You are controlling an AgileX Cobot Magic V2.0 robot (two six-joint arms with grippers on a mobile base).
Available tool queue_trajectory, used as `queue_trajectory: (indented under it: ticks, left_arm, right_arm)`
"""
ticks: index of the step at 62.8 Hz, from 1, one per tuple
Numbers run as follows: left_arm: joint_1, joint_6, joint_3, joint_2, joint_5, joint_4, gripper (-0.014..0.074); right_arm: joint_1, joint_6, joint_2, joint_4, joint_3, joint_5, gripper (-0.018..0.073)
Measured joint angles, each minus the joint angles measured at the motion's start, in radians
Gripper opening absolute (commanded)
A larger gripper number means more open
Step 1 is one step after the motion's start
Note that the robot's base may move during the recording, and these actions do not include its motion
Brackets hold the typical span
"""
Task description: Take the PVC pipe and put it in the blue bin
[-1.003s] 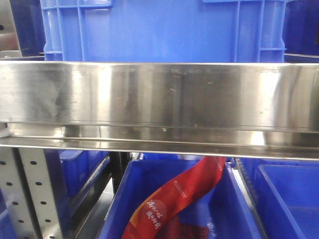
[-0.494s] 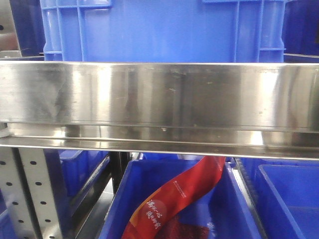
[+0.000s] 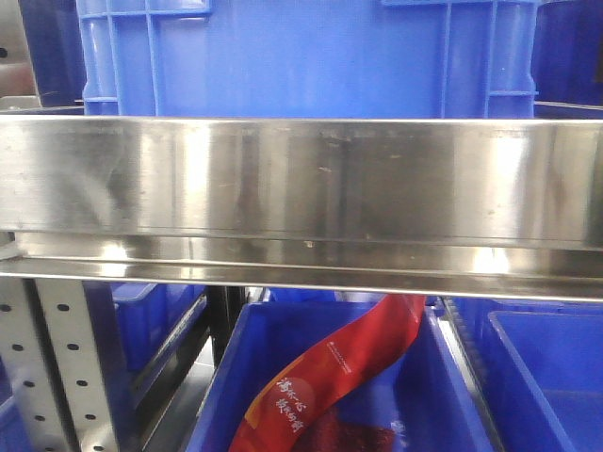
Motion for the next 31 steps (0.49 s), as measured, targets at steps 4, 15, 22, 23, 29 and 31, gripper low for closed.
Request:
queue_trajectory:
  ticks: [4,15,22,23,29,31]
  left_arm:
    - [-0.015,0.0,0.04,-0.052,-0.006,-0.013,-0.0111]
    - [-0.077,0.0,0.243,-0.199,-0.157,-0.033,-0.0111]
    - [-0.105,0.0,0.422,-0.293,-0.262,-0.06,-0.0111]
    - [-0.105,0.0,0.453,-0.302,-0.272,-0.064,-0.0111]
    - [-0.107,0.0,0.599,-0.367,-0.341,-0.1,-0.0111]
    - [-0.107,0.0,0.639,-0.387,-0.362,-0.114,-0.0111]
  right_arm:
    - [0.0,0.0,-0.05,0.004,0.043,-0.009,-0.0168]
    - [0.0,0.0,-0.203,0.007,0.261,-0.143,-0.0168]
    - [0.0,0.0,-0.307,0.007,0.41,-0.205,-0.0168]
    - [0.0,0.0,-0.328,0.007,0.436,-0.21,-0.0168]
    - [0.0,0.0,-0.428,0.008,0.542,-0.225,-0.0168]
    - [0.0,0.0,-0.464,0.008,0.569,-0.227,-0.0168]
